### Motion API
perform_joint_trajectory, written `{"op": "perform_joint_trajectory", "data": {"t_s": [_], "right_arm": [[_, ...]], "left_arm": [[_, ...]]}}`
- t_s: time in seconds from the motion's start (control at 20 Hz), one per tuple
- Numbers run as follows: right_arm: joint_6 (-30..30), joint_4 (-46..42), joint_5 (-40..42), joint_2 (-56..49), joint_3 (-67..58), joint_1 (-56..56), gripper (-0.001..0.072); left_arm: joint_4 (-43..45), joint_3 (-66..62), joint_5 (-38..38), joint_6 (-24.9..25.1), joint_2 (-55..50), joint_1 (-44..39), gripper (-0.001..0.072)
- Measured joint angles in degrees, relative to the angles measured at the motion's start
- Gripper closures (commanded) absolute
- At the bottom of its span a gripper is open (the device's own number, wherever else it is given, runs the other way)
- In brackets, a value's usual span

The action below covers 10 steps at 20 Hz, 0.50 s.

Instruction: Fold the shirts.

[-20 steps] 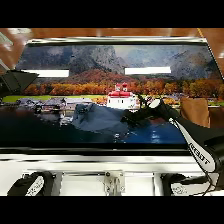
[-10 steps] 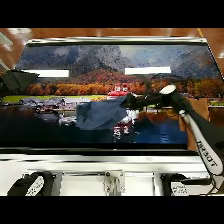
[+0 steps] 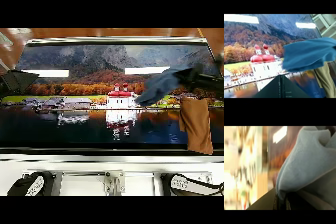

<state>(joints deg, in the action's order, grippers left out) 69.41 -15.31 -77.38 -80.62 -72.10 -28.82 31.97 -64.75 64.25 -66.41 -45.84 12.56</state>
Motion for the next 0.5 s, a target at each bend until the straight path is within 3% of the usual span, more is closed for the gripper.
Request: {"op": "perform_joint_trajectory", "data": {"t_s": [0.25, 0.5], "right_arm": [[0.7, -4.2, 2.9, 0.6, -0.2, -14.7, 0.0649], [0.5, -6.5, 11.6, 0.8, -0.3, -19.9, 0.0649]], "left_arm": [[0.0, 0.0, 4.8, -0.7, 0.0, 0.0, 0.0671], [0.0, 0.0, 8.9, -4.3, 0.0, 0.0, 0.0672]]}}
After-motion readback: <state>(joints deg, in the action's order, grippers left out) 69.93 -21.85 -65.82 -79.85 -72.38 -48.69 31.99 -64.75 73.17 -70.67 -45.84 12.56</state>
